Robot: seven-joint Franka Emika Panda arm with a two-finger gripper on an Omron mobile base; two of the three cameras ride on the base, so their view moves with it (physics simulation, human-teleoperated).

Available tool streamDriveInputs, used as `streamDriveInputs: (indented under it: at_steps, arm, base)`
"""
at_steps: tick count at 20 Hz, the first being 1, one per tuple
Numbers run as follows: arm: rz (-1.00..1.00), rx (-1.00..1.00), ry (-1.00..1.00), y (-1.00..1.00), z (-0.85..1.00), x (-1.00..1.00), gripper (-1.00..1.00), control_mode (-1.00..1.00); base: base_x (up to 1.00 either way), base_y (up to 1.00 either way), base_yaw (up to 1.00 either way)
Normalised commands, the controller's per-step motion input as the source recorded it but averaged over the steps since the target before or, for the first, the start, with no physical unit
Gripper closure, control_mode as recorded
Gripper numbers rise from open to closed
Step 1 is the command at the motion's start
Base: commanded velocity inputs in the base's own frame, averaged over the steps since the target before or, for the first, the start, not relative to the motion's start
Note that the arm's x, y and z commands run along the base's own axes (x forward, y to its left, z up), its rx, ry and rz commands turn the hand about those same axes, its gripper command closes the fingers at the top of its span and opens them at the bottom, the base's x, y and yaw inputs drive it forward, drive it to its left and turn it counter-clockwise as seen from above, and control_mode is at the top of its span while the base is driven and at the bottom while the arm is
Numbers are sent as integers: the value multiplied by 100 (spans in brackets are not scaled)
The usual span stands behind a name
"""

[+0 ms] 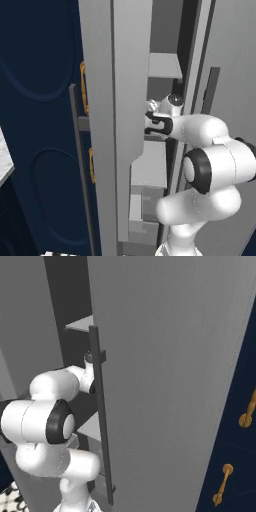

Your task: Take the meat container that has the fish and place it on the second highest rack of the freezer. Then take the vegetable container that has the carrot and potato and place it on the highest rack of the freezer.

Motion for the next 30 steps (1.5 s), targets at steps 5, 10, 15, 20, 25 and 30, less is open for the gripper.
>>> streamDriveInputs:
  at_steps: [5, 10, 15, 20, 25, 30]
  arm:
    - [0, 0, -10, 4, 50, -98, -100, -100]
    - [0, 0, 0, 19, 92, -97, -100, -100]
    - [7, 0, 0, 51, 46, -100, -100, -100]
    - [29, -1, 0, 67, 40, -100, -100, -100]
    - [33, -1, 7, 80, 43, -61, -100, -100]
    - [36, 0, 17, 82, 29, -20, -100, -100]
  base:
    - [0, 0, 0]
    - [0, 0, 0]
    - [0, 0, 0]
    - [0, 0, 0]
    - [0, 0, 0]
    - [0, 0, 0]
